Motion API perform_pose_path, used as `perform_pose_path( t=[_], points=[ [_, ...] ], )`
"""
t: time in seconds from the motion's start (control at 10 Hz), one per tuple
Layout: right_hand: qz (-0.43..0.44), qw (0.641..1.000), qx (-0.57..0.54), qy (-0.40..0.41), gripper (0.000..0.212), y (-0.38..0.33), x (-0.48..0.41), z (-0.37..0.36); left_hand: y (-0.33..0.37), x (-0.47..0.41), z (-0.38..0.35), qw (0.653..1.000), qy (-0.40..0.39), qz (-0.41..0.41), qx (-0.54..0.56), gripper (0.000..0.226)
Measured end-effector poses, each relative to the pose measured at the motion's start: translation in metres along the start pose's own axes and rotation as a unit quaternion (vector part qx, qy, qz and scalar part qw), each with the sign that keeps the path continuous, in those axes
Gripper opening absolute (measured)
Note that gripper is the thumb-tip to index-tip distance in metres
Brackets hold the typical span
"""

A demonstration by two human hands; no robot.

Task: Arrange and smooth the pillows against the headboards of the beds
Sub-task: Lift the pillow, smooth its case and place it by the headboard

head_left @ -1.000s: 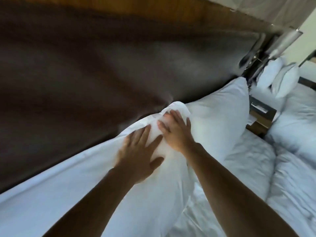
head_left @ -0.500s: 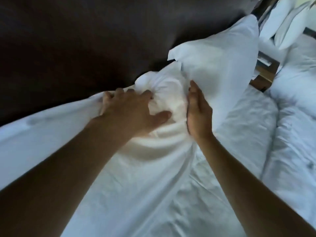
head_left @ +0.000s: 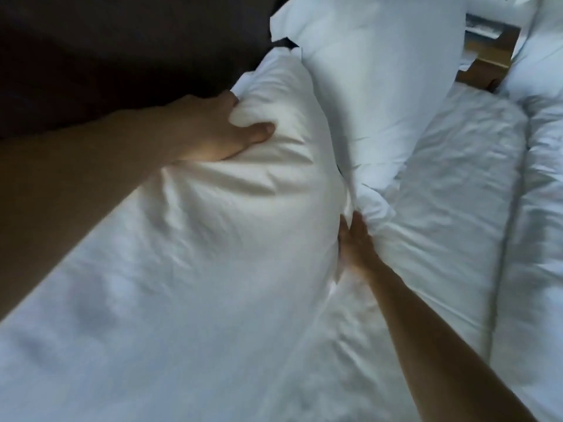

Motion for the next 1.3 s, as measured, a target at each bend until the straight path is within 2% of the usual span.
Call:
perform_pose_path(
  t=[0.1, 0.2, 0.3, 0.4, 0.5, 0.6, 0.7, 0.8, 0.9, 1.0, 1.1, 1.2, 1.3],
  points=[
    [-0.022, 0.99, -0.104, 0.095, 0.077, -0.04, 0.053, 0.01, -0.005, 0.062, 0.012, 0.985, 0.133, -0.06, -0.095, 0.085],
    [0.203, 0.957, -0.148, 0.147, 0.072, -0.106, 0.148, -0.027, -0.001, 0.162, -0.038, 0.934, 0.191, -0.246, -0.173, 0.077],
    [0.25, 0.963, -0.021, 0.096, 0.061, -0.119, 0.203, -0.068, -0.052, 0.225, -0.088, 0.907, 0.115, -0.276, -0.297, 0.074],
    [0.089, 0.99, 0.075, 0.079, 0.047, -0.066, 0.234, -0.088, -0.104, 0.261, -0.093, 0.935, 0.136, -0.167, -0.281, 0.07],
    [-0.017, 0.984, 0.12, -0.134, 0.056, -0.013, 0.266, -0.098, -0.135, 0.305, -0.094, 0.943, 0.144, -0.078, -0.29, 0.073],
    [-0.04, 0.971, 0.116, -0.207, 0.06, 0.01, 0.306, -0.094, -0.17, 0.368, -0.103, 0.951, 0.143, 0.039, -0.271, 0.08],
    [-0.049, 0.966, 0.106, -0.231, 0.055, 0.002, 0.348, -0.084, -0.201, 0.424, -0.099, 0.947, 0.123, 0.176, -0.24, 0.082],
    [-0.002, 0.972, 0.083, -0.219, 0.053, -0.013, 0.382, -0.07, -0.194, 0.45, -0.079, 0.934, 0.09, 0.259, -0.228, 0.09],
    [0.054, 0.976, 0.096, -0.19, 0.06, -0.025, 0.403, -0.065, -0.162, 0.453, -0.079, 0.953, 0.059, 0.182, -0.237, 0.086],
    [0.192, 0.965, 0.119, -0.134, 0.064, -0.045, 0.418, -0.071, -0.131, 0.452, -0.107, 0.973, 0.056, 0.11, -0.197, 0.082],
    [0.434, 0.882, 0.183, -0.037, 0.069, -0.06, 0.426, -0.082, -0.108, 0.444, -0.142, 0.98, 0.083, 0.058, -0.169, 0.088],
    [0.598, 0.749, 0.284, -0.01, 0.095, -0.07, 0.4, -0.102, -0.105, 0.427, -0.175, 0.974, 0.119, -0.009, -0.193, 0.1],
    [0.573, 0.751, 0.325, 0.028, 0.118, -0.075, 0.345, -0.114, -0.112, 0.402, -0.206, 0.965, 0.154, -0.041, -0.209, 0.103]
  ],
)
Point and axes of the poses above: each hand's wrist, its own x-axis away from the middle knuckle, its own z-axis out of the back of the hand, y = z × x, the point moved 2 cm from there along -x, towards the middle knuckle, and after that the axes turned 3 degrees about -y, right-handed, at the moved point
